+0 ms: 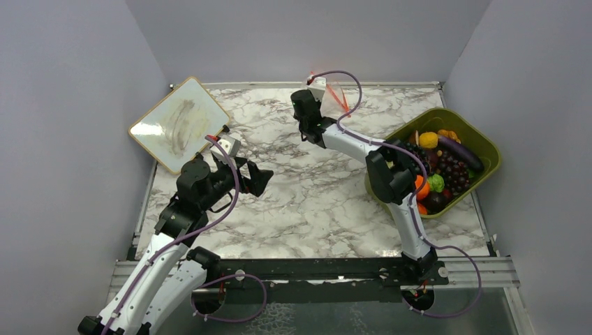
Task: Place the food in the zip-top bag and seal the zipper
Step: Move the zipper food storage bag to the center of the board.
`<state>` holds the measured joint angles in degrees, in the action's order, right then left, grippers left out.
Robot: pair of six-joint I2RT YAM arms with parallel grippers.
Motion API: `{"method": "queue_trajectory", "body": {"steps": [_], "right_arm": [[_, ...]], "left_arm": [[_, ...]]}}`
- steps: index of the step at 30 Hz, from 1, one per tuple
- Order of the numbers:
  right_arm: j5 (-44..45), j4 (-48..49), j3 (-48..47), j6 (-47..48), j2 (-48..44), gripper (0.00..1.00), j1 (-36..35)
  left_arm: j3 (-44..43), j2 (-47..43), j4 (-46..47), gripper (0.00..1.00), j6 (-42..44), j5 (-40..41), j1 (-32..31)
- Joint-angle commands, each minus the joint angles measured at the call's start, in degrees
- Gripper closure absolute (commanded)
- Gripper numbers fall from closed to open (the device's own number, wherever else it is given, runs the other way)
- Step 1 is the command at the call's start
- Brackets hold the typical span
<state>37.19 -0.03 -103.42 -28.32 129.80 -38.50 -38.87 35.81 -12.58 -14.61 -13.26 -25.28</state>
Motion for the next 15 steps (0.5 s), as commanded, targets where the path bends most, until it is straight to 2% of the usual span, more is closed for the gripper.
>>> {"method": "queue_trajectory", "body": {"steps": [1,9,15], "right_arm": [[0.13,-1.02,-1.77,-0.9,1.88,0.68,0.65],[-0.4,-3.38,-3.97,-1.39,3.42,0.65,1.24],[-2.96,0.41,-0.32,2.1,0.93,0.91,1.31]], "left_arm": [[0.46,-0.82,-0.35,0.0,0.55,-0.01,-0.33],[0.47,-0.75,-0.34,0.0,0.55,-0.1,-0.36],[0.55,-0.61,-0.27,0.0,0.64,-0.02,-0.33]]}}
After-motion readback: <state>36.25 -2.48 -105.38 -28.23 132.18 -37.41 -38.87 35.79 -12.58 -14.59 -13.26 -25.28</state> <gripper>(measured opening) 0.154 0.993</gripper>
